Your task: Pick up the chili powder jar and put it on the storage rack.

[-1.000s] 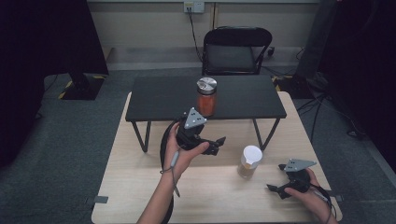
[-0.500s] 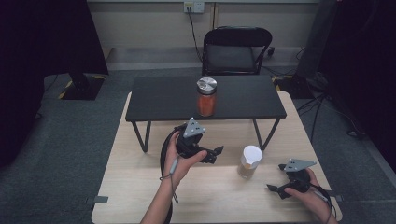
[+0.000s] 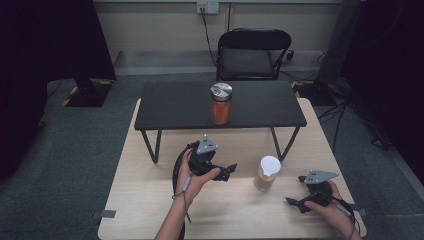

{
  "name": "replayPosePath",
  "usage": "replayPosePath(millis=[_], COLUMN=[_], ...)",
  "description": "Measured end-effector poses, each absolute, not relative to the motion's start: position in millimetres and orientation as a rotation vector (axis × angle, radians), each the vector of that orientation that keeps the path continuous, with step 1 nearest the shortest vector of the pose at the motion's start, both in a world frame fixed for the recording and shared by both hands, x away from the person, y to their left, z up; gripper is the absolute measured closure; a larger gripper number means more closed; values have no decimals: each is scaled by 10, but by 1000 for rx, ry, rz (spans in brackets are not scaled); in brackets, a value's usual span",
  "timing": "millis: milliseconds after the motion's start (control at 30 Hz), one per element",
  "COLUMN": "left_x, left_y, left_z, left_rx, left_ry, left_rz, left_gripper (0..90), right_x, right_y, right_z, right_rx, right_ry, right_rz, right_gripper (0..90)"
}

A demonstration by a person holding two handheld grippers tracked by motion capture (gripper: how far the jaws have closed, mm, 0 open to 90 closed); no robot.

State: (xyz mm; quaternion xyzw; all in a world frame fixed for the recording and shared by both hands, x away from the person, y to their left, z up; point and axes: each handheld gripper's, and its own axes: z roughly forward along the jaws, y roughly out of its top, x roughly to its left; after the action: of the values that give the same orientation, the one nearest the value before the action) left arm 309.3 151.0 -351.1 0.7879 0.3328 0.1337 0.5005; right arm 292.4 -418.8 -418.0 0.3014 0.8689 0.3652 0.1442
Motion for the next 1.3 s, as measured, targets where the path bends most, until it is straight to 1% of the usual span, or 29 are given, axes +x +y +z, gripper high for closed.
replayPosePath(millis=[867,1300], left_x=[3111,3074], left_y=[1591,1622], left_z=[-3868,-3971], left_rx=[1926,1940], left_ry=[924,956], left_rz=[321,335], left_gripper=[40,40], right_x=[2924,2924], right_y=[-4188,-4188], right_z=[-4180,-4180], right_rx=[869,869], right_ry=[2504,2504], right_rz=[1053,1053], right_gripper=[0,0])
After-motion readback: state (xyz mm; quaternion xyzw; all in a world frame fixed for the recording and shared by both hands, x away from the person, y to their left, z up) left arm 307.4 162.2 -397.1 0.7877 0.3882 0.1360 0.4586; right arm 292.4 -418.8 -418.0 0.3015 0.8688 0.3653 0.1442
